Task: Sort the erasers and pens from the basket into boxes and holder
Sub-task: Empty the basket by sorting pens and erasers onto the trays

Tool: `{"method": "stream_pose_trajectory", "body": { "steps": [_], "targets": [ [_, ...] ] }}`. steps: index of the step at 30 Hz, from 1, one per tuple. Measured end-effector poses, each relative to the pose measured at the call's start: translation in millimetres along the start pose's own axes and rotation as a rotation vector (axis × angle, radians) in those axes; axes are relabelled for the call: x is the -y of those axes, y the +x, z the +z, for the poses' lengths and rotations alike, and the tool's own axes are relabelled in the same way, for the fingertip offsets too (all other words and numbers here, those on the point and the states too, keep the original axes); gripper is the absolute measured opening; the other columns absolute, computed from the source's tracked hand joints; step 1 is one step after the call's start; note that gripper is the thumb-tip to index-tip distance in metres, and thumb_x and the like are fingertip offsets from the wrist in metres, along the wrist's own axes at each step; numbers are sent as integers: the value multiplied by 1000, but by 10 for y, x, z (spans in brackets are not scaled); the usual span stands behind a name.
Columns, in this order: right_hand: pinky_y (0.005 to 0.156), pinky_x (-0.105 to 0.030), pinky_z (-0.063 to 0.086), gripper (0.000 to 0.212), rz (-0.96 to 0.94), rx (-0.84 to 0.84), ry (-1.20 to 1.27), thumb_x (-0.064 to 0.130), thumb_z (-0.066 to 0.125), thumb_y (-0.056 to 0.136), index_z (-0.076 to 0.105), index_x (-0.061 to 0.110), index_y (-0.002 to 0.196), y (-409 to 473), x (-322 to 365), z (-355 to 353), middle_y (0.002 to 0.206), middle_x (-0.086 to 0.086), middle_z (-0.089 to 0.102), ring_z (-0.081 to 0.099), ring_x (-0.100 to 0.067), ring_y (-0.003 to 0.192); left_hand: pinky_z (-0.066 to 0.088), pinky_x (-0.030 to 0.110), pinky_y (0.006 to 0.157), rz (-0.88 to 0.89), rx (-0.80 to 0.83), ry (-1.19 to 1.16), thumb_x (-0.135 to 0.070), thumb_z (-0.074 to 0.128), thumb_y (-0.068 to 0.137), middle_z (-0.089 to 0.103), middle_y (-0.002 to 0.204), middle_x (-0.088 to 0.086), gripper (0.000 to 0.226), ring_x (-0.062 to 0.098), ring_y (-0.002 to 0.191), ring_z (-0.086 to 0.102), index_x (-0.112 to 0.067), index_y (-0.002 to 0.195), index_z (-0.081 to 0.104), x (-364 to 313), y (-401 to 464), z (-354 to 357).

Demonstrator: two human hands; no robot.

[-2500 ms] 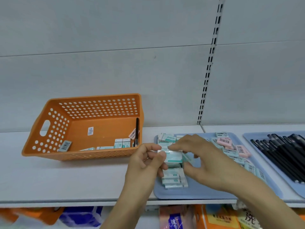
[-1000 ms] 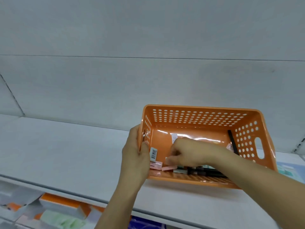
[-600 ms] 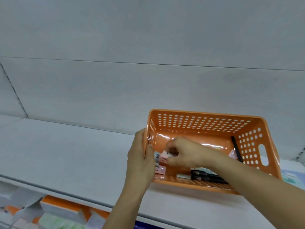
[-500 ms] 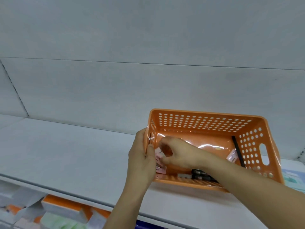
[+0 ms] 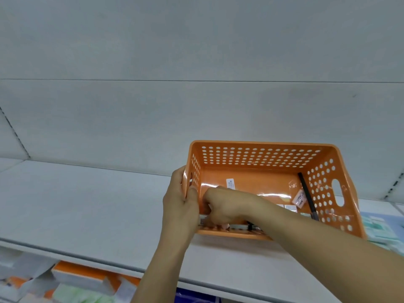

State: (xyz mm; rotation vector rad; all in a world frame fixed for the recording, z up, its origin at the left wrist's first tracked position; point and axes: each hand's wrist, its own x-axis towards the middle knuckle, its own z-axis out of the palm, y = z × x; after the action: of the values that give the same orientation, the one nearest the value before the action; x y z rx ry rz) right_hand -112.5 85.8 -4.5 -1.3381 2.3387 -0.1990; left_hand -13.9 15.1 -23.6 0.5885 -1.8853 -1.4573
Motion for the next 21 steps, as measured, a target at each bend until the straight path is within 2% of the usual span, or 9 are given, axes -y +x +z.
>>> {"method": "stream_pose_trajectory", "body": {
  "steps": [4,7,10,12,14,15,18,19,21],
  "targets": [
    [54,-21,39,25,-15,-13,2,23,66,88,51,22,68,-36,-18,-3,62,8,55,53,-6,58,41,4,51,-1,-4,12,-20,45,102,52,97,-28,30,-5,84,57,-46,115,42,24,39,16],
    [53,-21,44,13,23,-11,90,21,71,81,68,9,77,-83,-110,-88,64,2,66,57,-8,57,50,19,74,15,16,49,-18,45,101,58,109,-18,30,6,97,61,-43,119,44,42,81,21],
    [51,-20,44,10,54,-175,371,21,72,80,74,12,85,-202,-281,-225,70,1,66,55,-7,58,49,32,91,53,-23,245,-22,49,99,56,129,-4,35,16,114,56,-31,133,44,29,121,22],
    [46,-22,44,6,43,-276,624,20,71,84,74,15,84,-362,-377,-340,69,-2,67,57,-9,57,40,34,103,224,-172,491,-33,52,97,47,139,0,46,18,129,42,-24,140,40,-44,110,16],
    [38,-20,36,8,-1,-334,885,16,68,88,72,10,86,-551,-467,-422,64,-3,65,55,-8,49,36,27,101,371,-255,507,-42,46,96,45,137,-6,47,11,128,39,-24,139,41,-247,11,93],
    [36,-19,33,11,-26,-363,1017,15,65,90,70,5,88,-650,-493,-445,64,-5,65,53,-8,46,40,25,97,378,-213,428,-45,43,95,48,130,-12,42,8,121,46,-29,135,44,-373,-59,166],
    [31,-17,28,17,-60,-504,1415,13,59,93,66,2,83,-914,-611,-456,60,-8,59,45,-9,42,53,31,77,267,108,112,-49,45,94,63,105,-17,30,7,87,63,-37,121,53,-683,-271,528],
    [31,-16,26,18,-52,-562,1526,12,57,93,65,4,79,-1006,-651,-453,57,-6,55,43,-9,42,54,33,72,241,202,32,-49,48,93,65,103,-16,29,8,82,64,-37,119,56,-743,-332,659],
    [31,-17,24,19,-26,-662,1669,12,56,91,65,8,75,-1160,-773,-429,55,-3,51,41,-9,41,56,34,70,209,301,-60,-44,59,90,64,106,-16,25,9,82,66,-38,115,60,-839,-431,916]
  ]
}}
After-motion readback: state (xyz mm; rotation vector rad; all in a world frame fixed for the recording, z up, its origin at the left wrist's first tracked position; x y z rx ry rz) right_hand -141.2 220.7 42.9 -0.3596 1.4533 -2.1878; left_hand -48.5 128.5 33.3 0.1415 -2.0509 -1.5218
